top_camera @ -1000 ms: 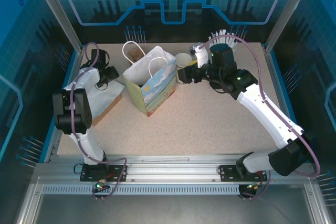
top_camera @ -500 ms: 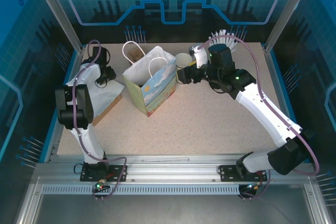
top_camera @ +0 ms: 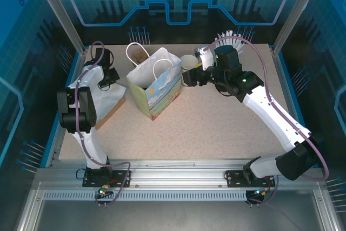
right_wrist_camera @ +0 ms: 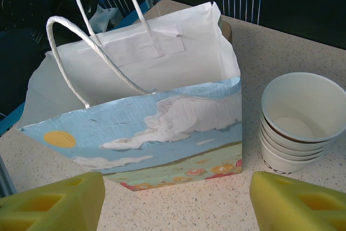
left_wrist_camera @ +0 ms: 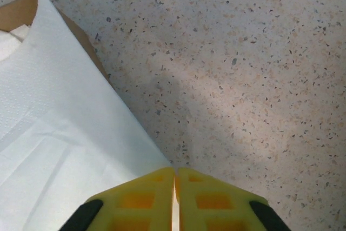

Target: Pack the takeout coffee

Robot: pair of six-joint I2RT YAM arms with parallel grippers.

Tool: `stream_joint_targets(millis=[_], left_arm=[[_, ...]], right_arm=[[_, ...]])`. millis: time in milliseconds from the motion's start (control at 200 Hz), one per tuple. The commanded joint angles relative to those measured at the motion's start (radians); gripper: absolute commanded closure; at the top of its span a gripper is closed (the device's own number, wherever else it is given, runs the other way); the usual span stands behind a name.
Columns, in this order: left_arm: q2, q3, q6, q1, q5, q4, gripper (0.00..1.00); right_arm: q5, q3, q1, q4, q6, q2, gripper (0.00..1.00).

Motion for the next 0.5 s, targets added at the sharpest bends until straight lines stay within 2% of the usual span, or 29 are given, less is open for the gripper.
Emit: stream_joint_targets(millis=[0,215,390,495], left_arm=[[-0.060,0.007,0.008,0.003,-0.019,-0.023,0.99],[-0.242,-0.065,-0.004,0.012,-0.057,-0.011,1.00],[-0.520,-0.160,-0.006,0.012,-0.090,0.001,1.00],[-0.674,-0.151,0.018,0.011,-0.085,-0.018,1.00]], right_arm=[[0.009,0.028,0.017,-0.012,-0.009,-0.003,0.27],[0.015,0.028,0.018,-0.018,-0.009,-0.019,0.27],[0.023,0.033,0.019,-0.027,-0.009,-0.040,0.27],[0.033,0.039,0.021,-0.032,-0.014,-0.050,0.27]])
